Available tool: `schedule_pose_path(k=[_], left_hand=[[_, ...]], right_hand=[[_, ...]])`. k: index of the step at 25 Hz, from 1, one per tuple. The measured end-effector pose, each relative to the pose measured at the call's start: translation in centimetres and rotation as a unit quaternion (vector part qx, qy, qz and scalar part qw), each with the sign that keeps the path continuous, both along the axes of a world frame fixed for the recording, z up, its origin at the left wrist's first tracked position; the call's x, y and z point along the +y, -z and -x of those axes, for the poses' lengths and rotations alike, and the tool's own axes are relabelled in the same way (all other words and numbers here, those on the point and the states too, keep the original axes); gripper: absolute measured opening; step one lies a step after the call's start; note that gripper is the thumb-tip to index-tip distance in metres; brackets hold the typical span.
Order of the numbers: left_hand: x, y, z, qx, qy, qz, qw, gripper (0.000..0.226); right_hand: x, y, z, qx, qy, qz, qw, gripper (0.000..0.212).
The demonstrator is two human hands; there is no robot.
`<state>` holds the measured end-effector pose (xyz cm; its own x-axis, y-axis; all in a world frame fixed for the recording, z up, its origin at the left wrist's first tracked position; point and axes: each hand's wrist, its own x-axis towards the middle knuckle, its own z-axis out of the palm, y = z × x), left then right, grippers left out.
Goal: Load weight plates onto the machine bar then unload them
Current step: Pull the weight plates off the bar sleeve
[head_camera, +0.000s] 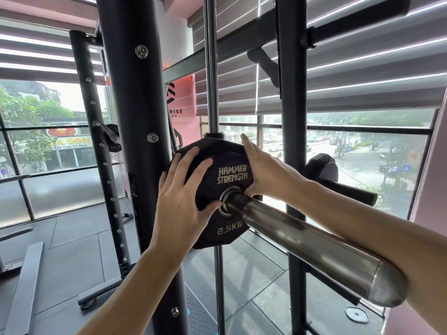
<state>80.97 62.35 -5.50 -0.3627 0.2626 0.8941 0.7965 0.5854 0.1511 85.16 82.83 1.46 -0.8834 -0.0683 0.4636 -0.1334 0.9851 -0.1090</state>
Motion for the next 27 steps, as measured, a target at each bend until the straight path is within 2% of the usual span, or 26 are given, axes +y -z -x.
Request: schedule_pose_path(k=[8,14,19,27], left_hand=[[0.1,0.2,-0.1,-0.007,0.008,-0.016,1.000,0.080],[-0.2,0.2,0.5,-0.033,-0.005,-0.007,0.999,0.083],[-0.2,0.4,1.2,-0.015,-0.002,-0.006,1.000,0.085],[-0.4,0.2,0.5,-0.034,-0.030,0.024,0.999,0.084]], right_hand=[[0.6,0.5,0.3,-0.007,0.010,-0.009,1.000,0.126],[0.8,0.7,0.7,-0.017,0.022,-0.030,0.999,0.128],[0.6,0.6,1.1,-0.026,0.041,-0.052,0.997,0.128],[0.7,-0.1,0.1,-0.039,0.010,-0.049,0.998,0.128]])
